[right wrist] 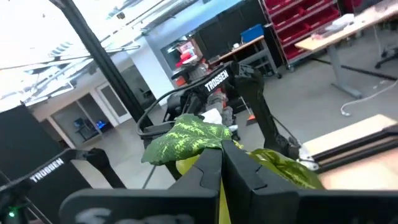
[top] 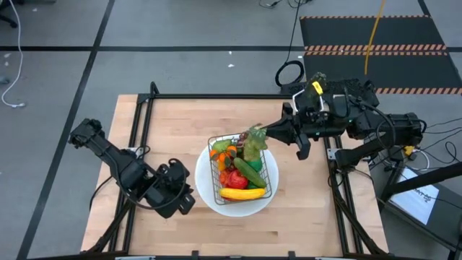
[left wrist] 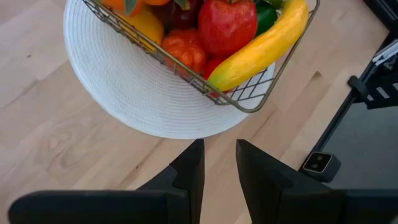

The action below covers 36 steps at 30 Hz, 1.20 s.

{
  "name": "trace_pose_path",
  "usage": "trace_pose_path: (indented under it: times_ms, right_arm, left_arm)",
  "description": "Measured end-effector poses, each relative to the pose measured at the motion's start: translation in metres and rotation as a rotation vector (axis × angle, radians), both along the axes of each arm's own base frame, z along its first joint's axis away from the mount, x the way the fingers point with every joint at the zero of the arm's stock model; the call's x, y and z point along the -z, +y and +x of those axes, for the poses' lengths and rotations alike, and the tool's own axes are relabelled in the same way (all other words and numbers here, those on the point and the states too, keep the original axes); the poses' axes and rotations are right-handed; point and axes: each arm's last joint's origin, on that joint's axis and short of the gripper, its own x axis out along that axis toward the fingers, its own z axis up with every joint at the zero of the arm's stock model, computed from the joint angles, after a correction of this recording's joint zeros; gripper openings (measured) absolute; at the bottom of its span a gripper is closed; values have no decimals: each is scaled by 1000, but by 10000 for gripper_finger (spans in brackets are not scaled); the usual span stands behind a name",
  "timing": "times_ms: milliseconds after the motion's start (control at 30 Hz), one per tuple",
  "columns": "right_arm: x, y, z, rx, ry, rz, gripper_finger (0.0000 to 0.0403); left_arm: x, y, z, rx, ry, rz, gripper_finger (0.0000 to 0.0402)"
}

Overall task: Build produce basket
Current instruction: Put the green grapes into the black wire basket

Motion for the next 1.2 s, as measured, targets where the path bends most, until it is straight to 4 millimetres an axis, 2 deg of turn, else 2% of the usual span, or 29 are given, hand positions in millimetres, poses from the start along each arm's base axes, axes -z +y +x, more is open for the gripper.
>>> trace_pose_path:
  times_ms: [233,633,933,1200]
  right_arm:
    - [0,7,1,-15,-27,-150,0]
    - [2,27,5,-65,-99,-562,0]
    - [11,46,13,-126,-122,-758,0]
    - [17,57,19,-114,-121,-891,0]
  left_arm:
    - [1,0,-1,0,11,8,93]
    - [1,1,-2,0,17,15,93]
    - [1,1,-2,1,11,32,93]
    - [1,2,-3,-3,19,52,92]
